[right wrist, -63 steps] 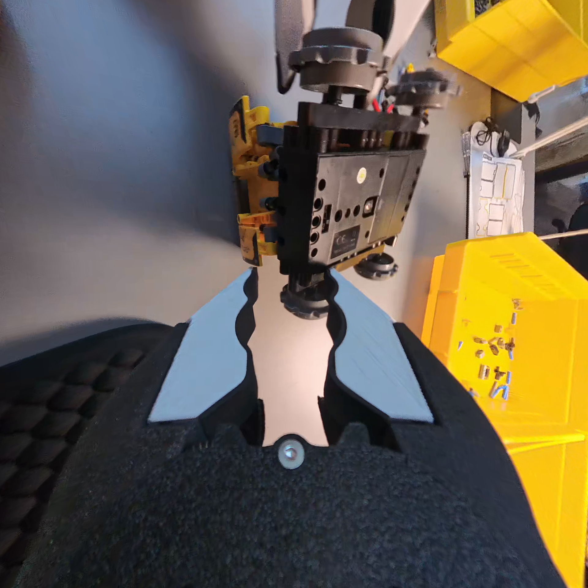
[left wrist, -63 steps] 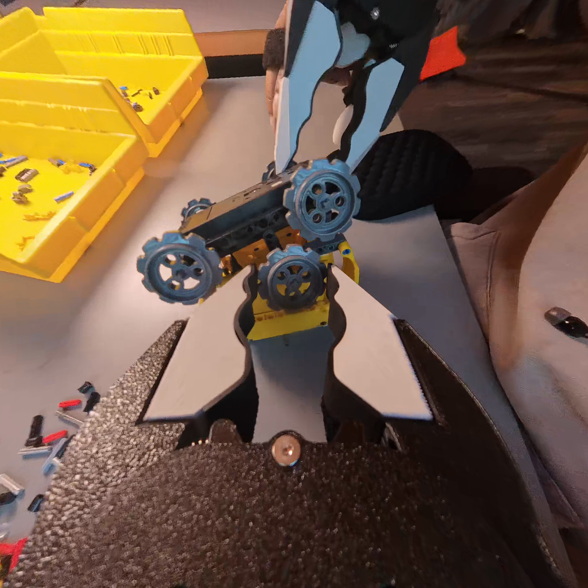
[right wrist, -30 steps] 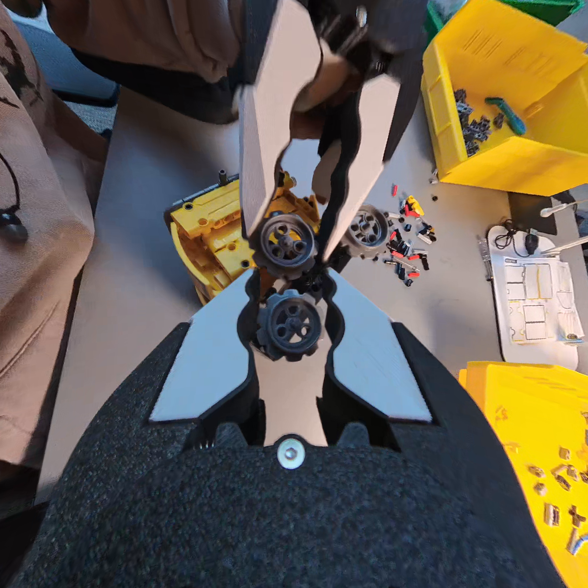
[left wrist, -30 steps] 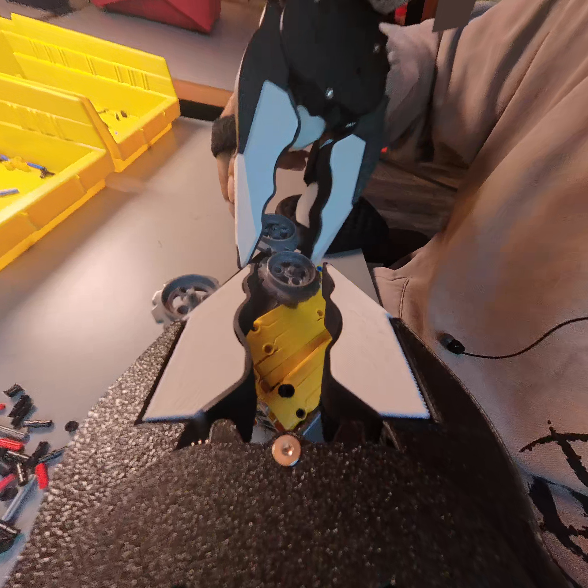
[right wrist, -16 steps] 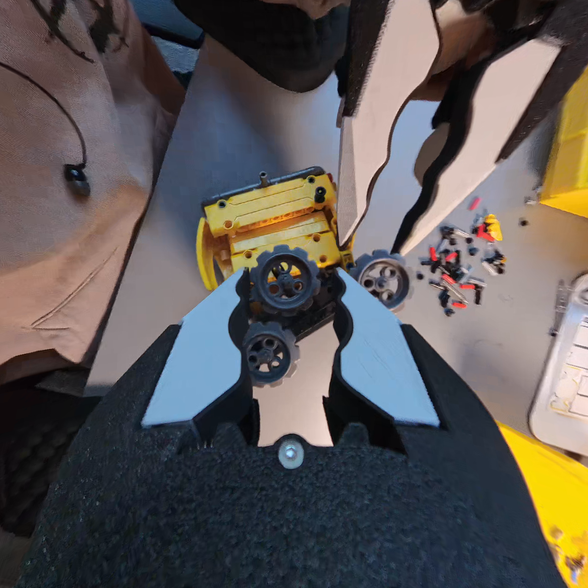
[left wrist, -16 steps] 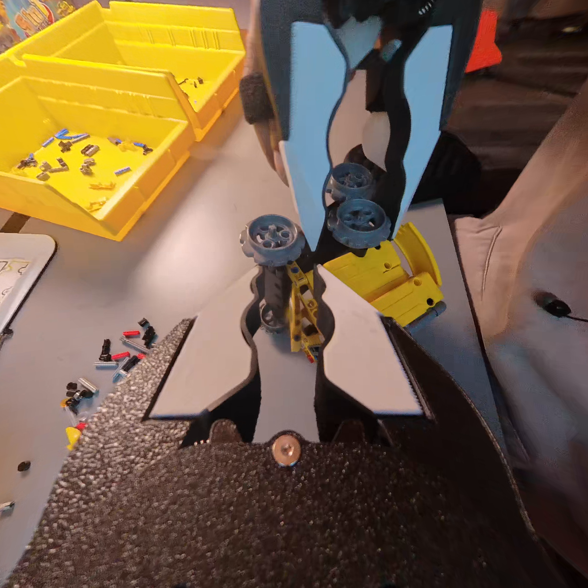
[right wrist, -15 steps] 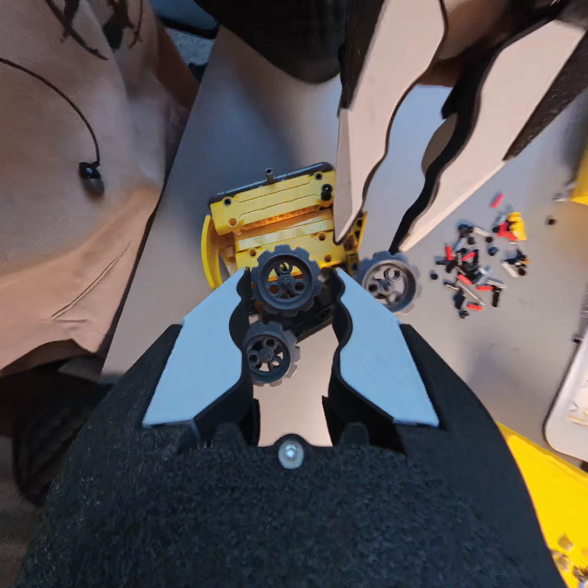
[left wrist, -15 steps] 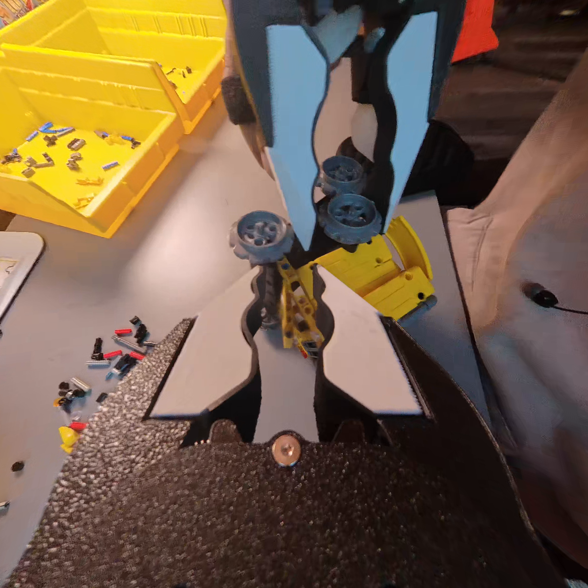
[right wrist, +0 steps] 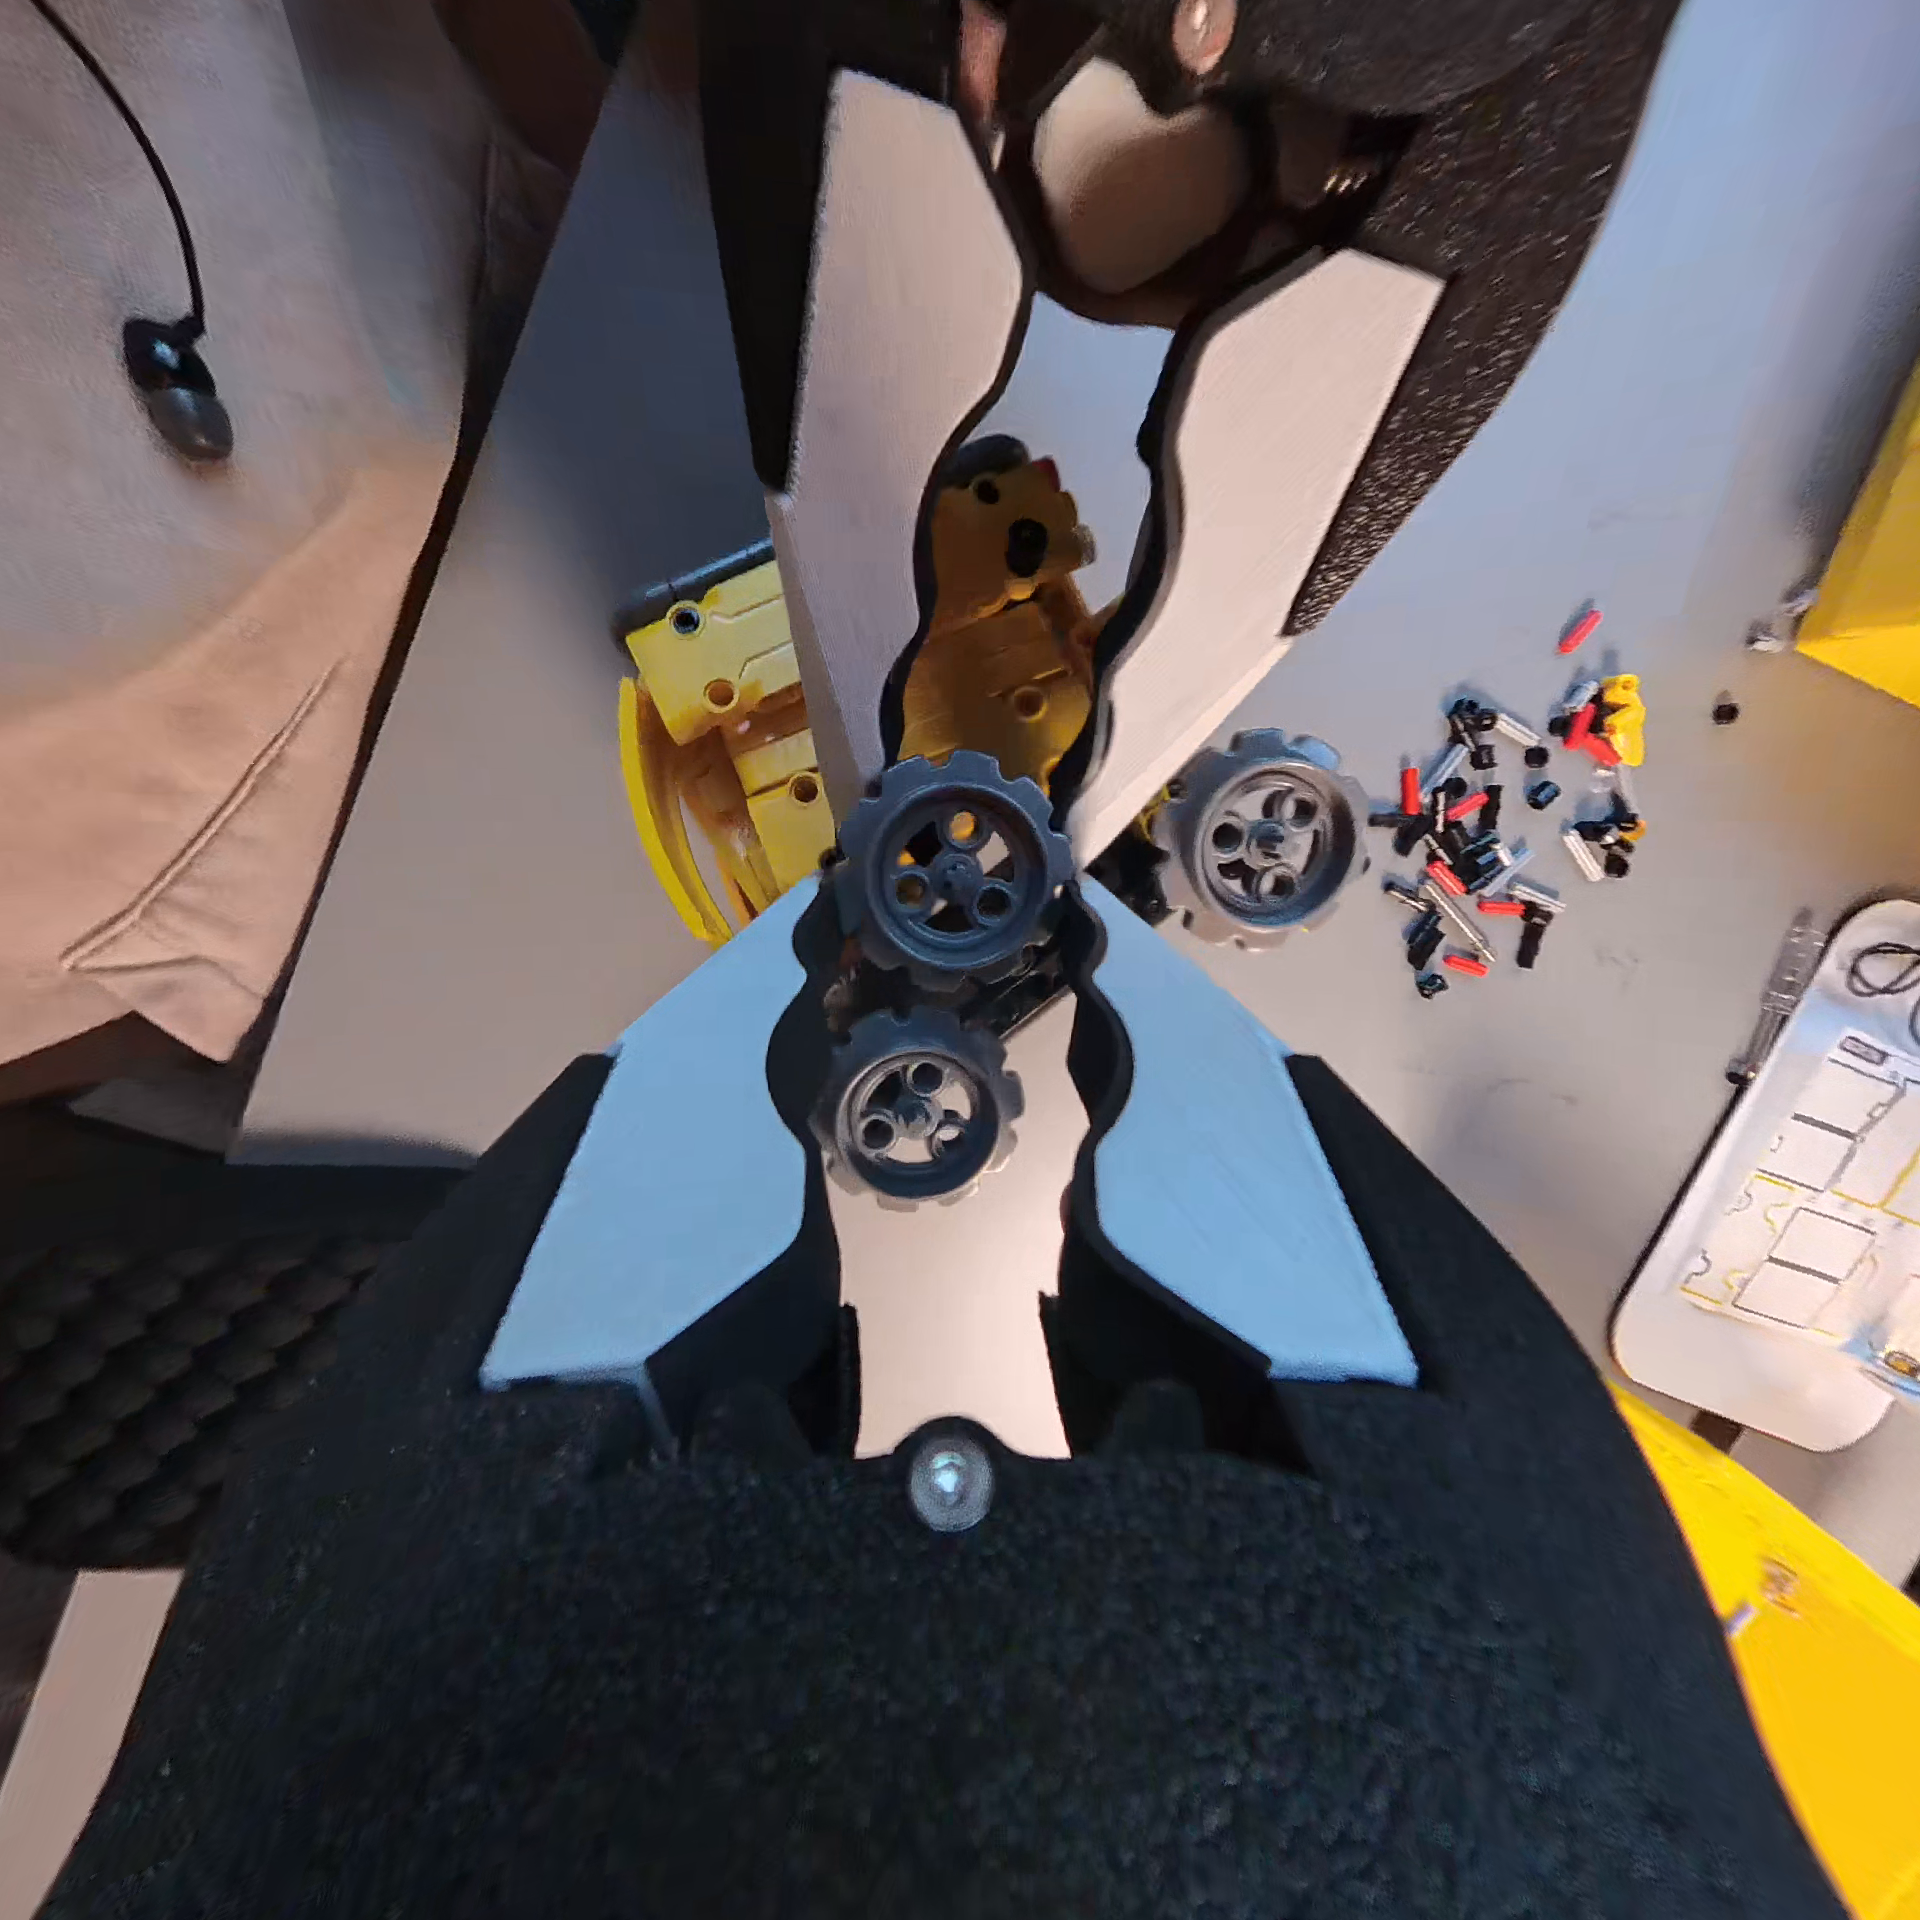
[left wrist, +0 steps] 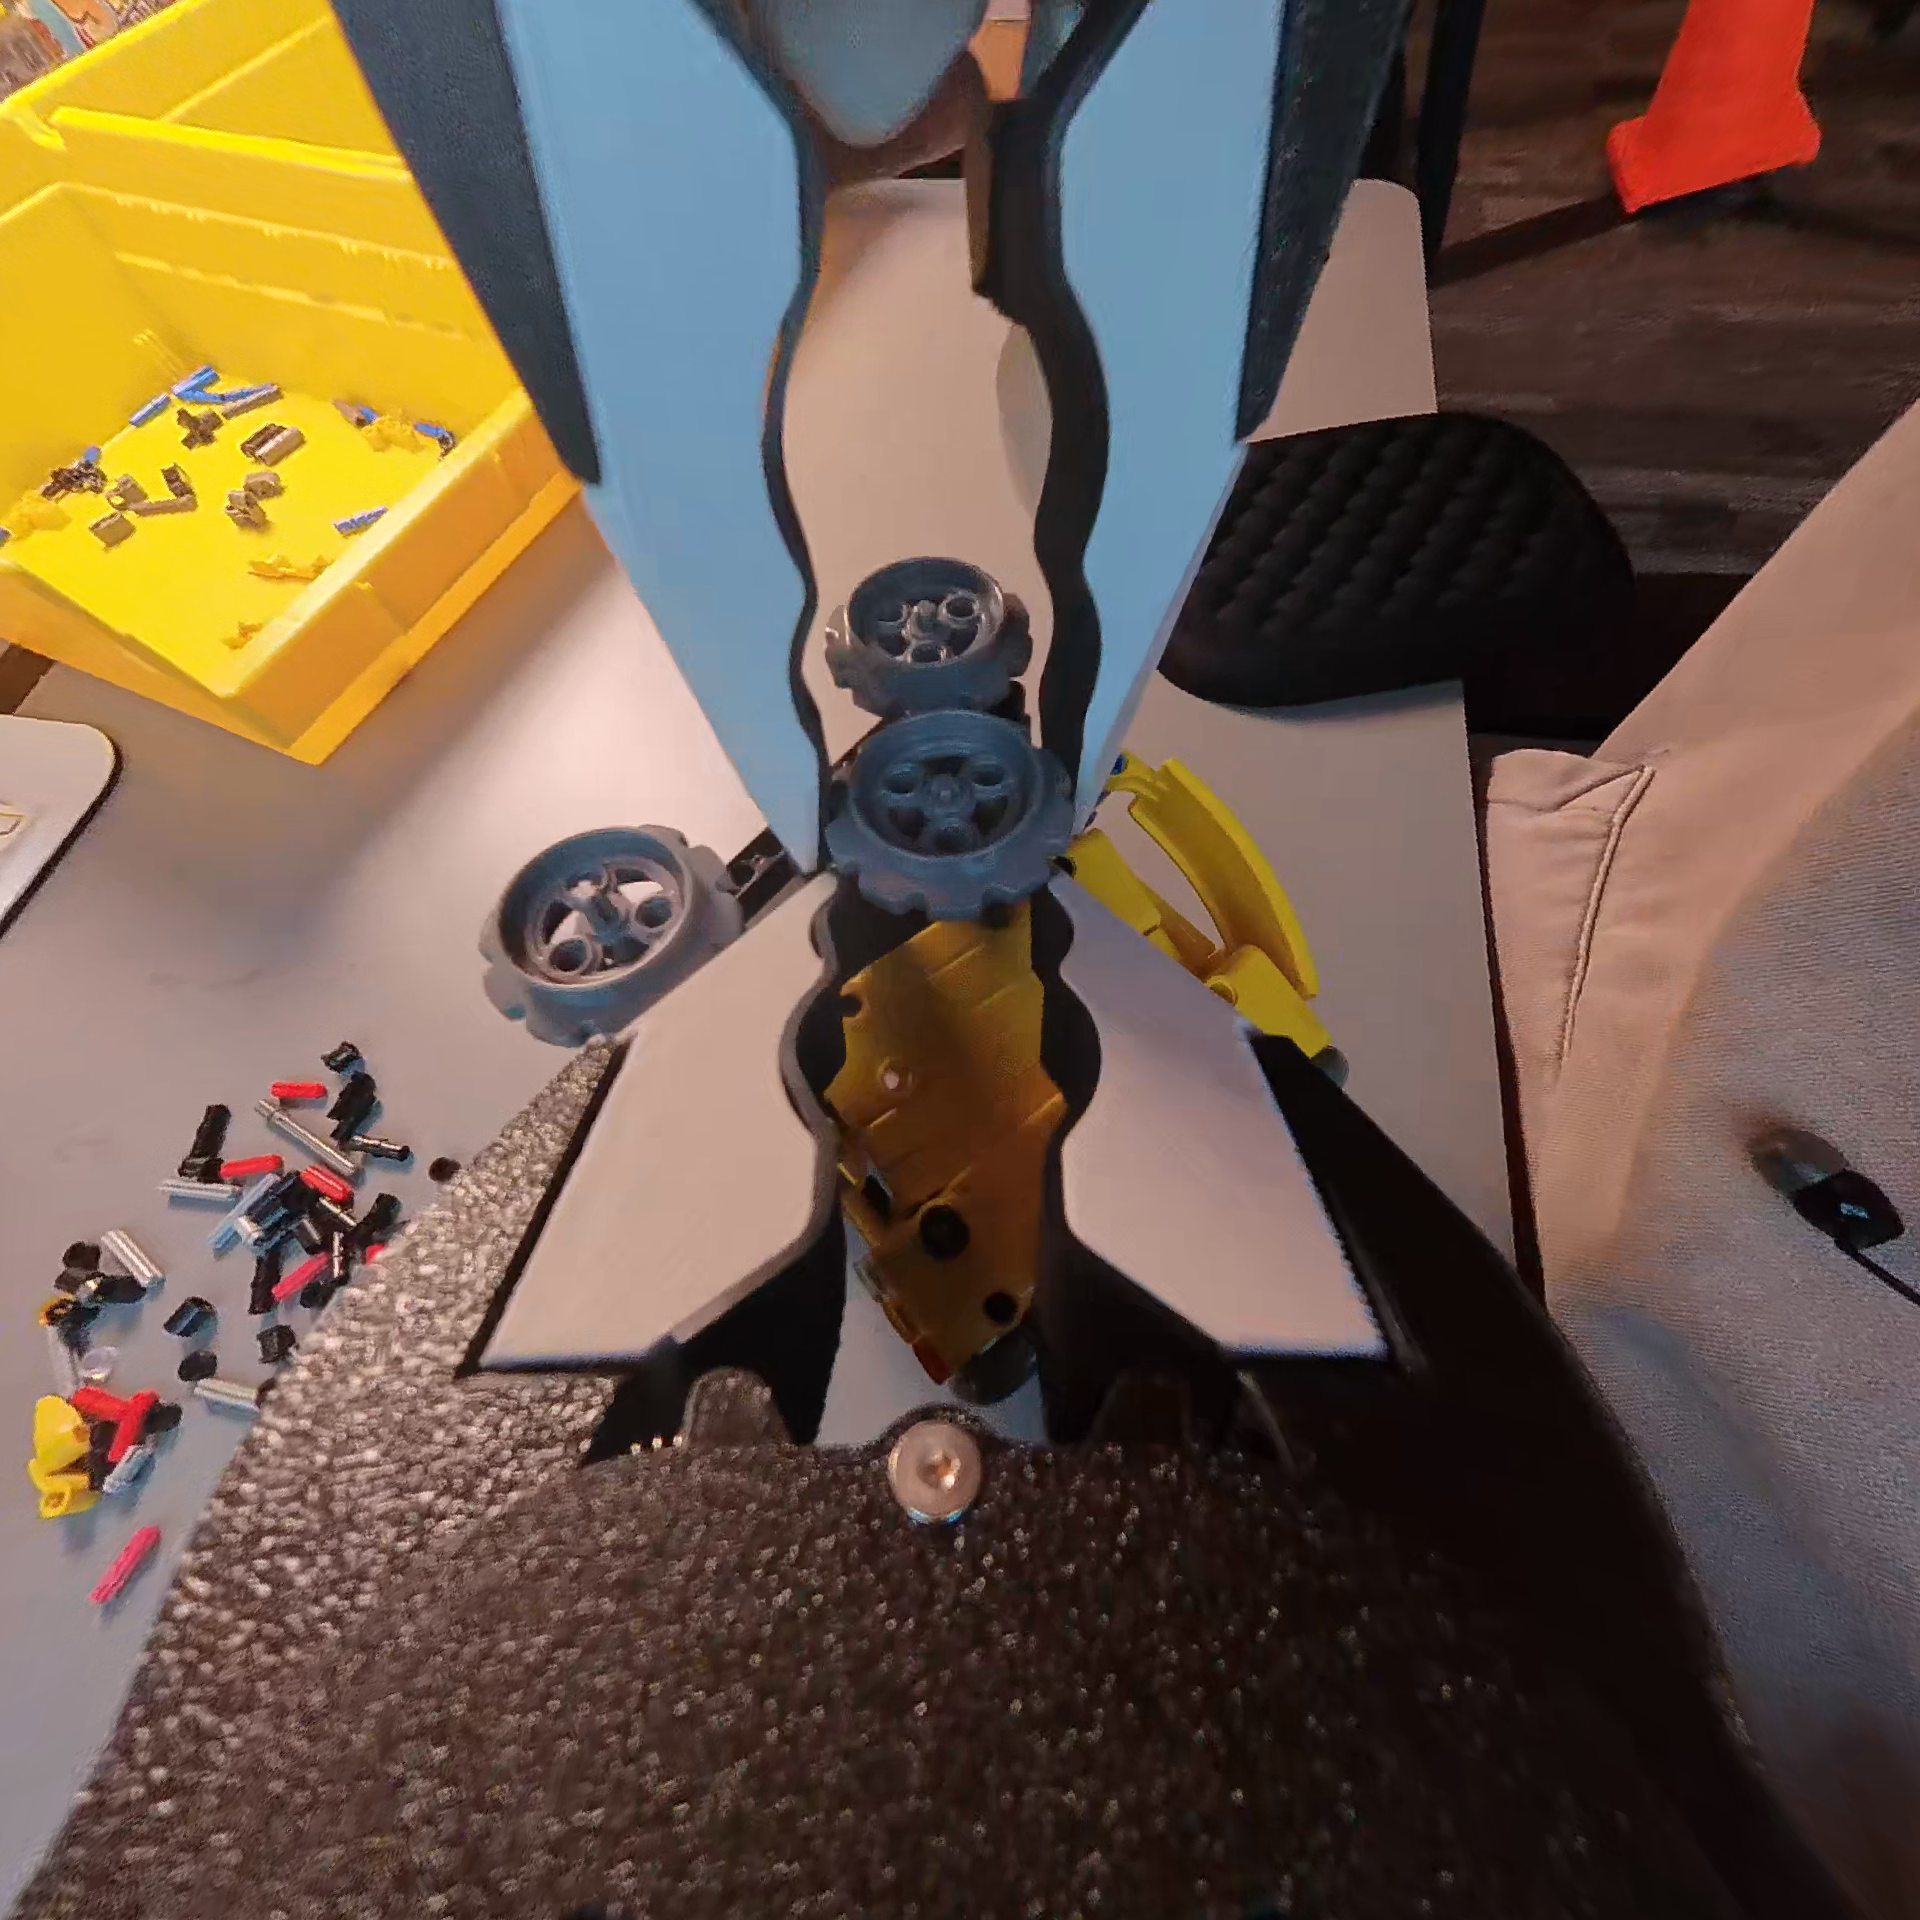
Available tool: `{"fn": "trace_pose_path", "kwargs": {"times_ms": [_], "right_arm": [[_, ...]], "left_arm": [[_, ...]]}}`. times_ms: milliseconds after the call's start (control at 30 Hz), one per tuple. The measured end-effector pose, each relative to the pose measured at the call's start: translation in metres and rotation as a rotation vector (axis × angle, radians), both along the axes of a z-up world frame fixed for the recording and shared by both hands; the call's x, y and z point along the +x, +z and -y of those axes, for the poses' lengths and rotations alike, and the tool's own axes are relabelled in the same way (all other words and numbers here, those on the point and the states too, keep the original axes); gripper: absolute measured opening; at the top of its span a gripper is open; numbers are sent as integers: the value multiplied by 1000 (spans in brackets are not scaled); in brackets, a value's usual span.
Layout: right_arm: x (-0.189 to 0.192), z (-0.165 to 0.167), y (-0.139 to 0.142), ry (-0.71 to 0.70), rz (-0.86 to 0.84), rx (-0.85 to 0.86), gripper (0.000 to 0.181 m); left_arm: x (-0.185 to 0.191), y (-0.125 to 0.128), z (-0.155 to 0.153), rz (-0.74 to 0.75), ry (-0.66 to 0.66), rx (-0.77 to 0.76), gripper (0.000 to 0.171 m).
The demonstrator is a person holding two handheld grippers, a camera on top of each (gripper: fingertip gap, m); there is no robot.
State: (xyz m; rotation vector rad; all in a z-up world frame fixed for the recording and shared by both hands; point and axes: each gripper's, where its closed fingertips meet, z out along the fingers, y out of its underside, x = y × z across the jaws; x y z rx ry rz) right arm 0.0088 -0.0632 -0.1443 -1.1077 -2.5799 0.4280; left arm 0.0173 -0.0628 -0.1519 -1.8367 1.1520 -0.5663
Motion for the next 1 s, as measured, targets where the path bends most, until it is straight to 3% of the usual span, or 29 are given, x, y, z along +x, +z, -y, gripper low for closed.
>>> {"fn": "trace_pose_path", "kwargs": {"times_ms": [167, 300, 400, 533, 667, 767, 833, 1000], "right_arm": [[6, 2, 3, -35, -71, -11, 38], [15, 7, 3, 42, -93, -9, 38], [18, 10, 3, 122, -103, 15, 38], [19, 18, 4, 235, -103, 69, 38], [26, 25, 2, 294, -101, 103, 38], [32, 23, 2, 280, -114, 119, 38], [37, 24, 2, 265, -121, 101, 38], [45, 20, 2, 240, -129, 81, 38]], "left_arm": [[-3, 2, 17, -42, -80, 52, 58], [-31, 24, 16, -128, -107, 175, 57], [-34, 42, 6, -151, -166, 141, 64], [-7, 22, -11, -384, -371, 141, 71], [14, 1, -4, -437, -638, -55, 52], [20, -3, 5, -422, -757, -219, 37], [23, -4, 10, -413, -786, -311, 30], [28, -5, 4, -403, -767, -334, 26]]}}
